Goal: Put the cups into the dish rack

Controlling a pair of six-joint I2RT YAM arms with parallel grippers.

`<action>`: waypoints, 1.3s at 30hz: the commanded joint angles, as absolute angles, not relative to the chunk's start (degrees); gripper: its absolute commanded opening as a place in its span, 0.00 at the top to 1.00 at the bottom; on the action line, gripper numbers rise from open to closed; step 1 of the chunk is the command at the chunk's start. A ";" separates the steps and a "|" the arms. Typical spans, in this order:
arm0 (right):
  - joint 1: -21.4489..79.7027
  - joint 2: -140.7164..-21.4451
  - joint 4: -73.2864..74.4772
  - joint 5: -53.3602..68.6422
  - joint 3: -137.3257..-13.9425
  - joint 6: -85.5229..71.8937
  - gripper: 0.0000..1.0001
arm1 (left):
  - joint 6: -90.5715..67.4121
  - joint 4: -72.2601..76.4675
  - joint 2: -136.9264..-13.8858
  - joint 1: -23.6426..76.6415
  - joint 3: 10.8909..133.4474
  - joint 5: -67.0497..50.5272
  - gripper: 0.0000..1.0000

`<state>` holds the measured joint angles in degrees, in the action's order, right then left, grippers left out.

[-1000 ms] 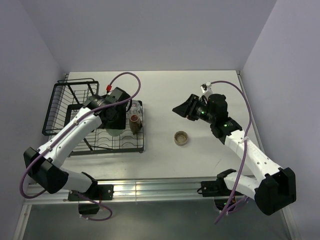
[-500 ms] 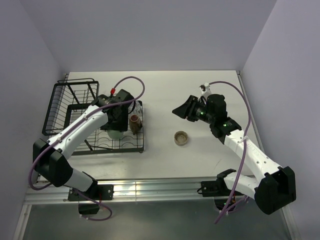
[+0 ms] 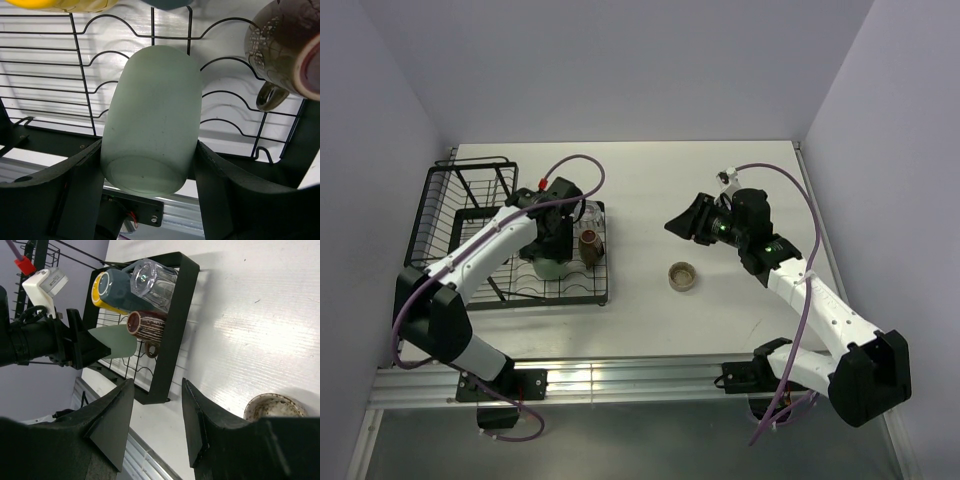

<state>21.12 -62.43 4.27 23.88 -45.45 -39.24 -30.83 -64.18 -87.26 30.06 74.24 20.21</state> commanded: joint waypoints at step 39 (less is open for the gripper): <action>21.45 -63.28 3.69 24.17 -46.85 -37.09 0.49 | -27.16 -58.36 -92.46 26.98 76.03 20.74 0.35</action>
